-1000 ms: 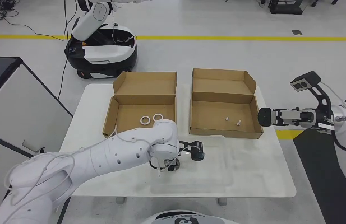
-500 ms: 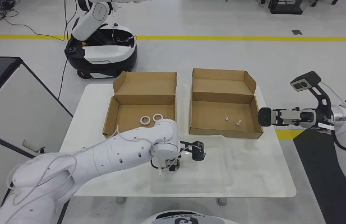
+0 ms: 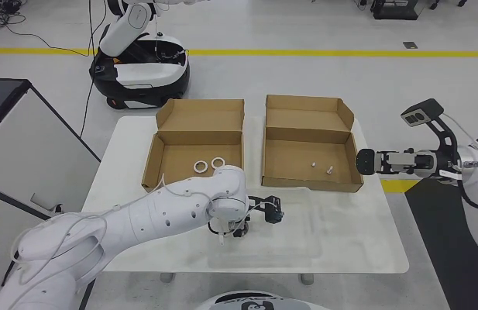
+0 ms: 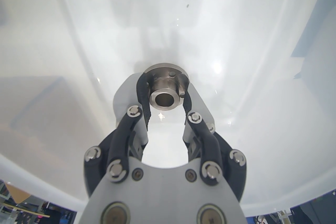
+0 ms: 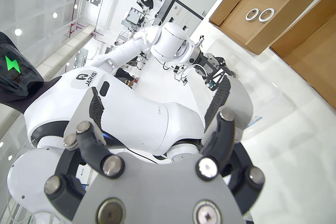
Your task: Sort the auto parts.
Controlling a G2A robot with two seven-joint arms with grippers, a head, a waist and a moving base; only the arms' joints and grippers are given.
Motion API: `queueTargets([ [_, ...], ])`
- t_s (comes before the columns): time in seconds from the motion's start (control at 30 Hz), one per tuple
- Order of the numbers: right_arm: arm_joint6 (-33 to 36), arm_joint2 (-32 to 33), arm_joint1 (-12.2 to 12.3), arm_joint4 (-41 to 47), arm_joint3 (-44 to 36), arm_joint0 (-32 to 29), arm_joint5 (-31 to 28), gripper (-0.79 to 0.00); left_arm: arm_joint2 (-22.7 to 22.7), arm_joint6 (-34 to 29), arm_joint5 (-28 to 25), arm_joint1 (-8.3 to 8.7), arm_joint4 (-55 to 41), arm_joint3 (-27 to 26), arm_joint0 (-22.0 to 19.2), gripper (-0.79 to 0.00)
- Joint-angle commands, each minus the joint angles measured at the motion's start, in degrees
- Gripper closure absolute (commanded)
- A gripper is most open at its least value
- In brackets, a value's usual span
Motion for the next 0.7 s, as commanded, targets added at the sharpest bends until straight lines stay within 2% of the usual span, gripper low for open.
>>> queueTargets([
  [0.0, 0.0, 0.0, 0.0, 0.0, 0.0, 0.0, 0.0, -0.785, 0.0, -0.1, 0.1, 0.07, -0.2, -0.1, -0.3, -0.332],
  [0.47, 0.0, 0.0, 0.0, 0.0, 0.0, 0.0, 0.0, -0.785, 0.0, 0.0, 0.0, 0.24, -0.3, 0.2, 0.1, -0.345],
  [0.53, 0.0, 0.0, 0.0, 0.0, 0.0, 0.0, 0.0, -0.785, 0.0, 0.1, -0.1, 0.13, -0.1, 0.5, 0.1, -0.320],
  [0.57, 0.0, 0.0, 0.0, 0.0, 0.0, 0.0, 0.0, -0.785, 0.0, 0.1, -0.1, 0.08, -0.1, 0.7, 0.2, -0.271],
  [0.63, 0.0, 0.0, 0.0, 0.0, 0.0, 0.0, 0.0, -0.785, 0.0, 0.1, -0.1, 0.00, 0.3, 0.9, 0.1, 0.000],
  [0.67, 0.0, 0.0, 0.0, 0.0, 0.0, 0.0, 0.0, -0.785, 0.0, 0.1, -0.1, -0.02, 0.4, 0.9, 0.1, 0.000],
])
